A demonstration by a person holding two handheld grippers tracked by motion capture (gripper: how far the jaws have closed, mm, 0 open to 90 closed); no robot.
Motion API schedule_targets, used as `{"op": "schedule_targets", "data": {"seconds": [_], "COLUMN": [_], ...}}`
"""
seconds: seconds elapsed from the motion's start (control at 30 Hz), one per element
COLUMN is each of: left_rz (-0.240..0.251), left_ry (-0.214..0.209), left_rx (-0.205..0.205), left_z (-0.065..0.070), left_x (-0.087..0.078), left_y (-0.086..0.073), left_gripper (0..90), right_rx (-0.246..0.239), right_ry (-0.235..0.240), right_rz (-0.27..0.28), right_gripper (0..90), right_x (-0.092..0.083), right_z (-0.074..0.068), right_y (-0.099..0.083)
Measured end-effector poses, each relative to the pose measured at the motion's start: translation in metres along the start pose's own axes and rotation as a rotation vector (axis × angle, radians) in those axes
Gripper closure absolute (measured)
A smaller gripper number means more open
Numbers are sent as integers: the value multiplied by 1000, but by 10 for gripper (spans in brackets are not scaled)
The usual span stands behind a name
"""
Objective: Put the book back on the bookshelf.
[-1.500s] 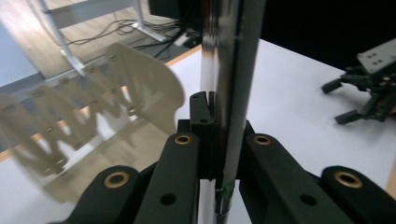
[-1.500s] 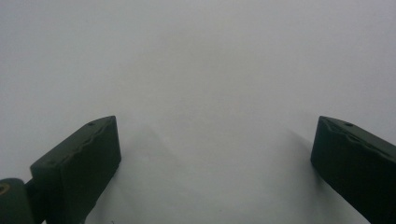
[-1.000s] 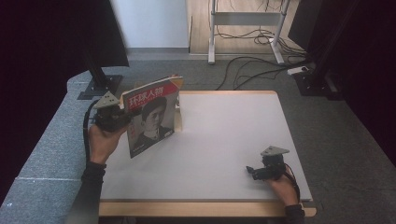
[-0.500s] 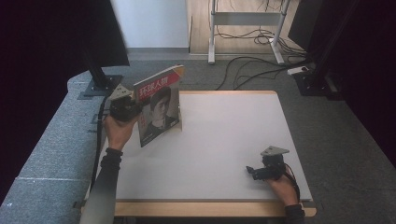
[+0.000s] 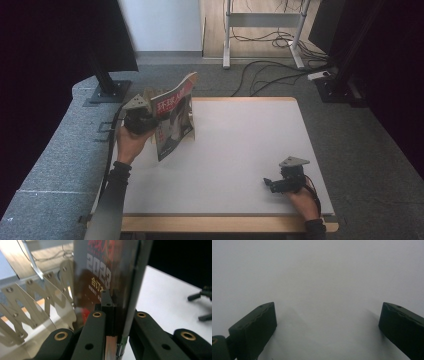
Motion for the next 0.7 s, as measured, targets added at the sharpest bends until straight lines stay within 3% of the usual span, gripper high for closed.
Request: {"op": "schedule_targets", "data": {"seconds": [0.27, 0.43, 0.57, 0.7], "left_rz": [-42, -88, -101, -60], "left_ry": [-22, -48, -15, 9], "left_rx": [-10, -46, -27, -28], "left_z": [2, -2, -5, -5], "left_x": [-4, -10, -13, -14], "left_y": [-5, -7, -9, -4], "left_gripper": [841, 822, 846, 869], "right_rx": [0, 0, 1, 1], "right_ry": [0, 0, 0, 0], "right_rz": [0, 0, 0, 0], "right_gripper": [8, 8, 8, 8], "right_x": [0, 0, 0, 0], "right_z": [0, 0, 0, 0], "right_y": [0, 0, 0, 0]}}
Point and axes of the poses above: each handheld gripper's, and its own axes: x roughly forward along the jaws, y roughly out of its top, z roughly to its right, the point moved 9 cm from there along x, roughly forward along the jaws, and after that the axes turned 13 degrees about y, right-handed, at the moved point
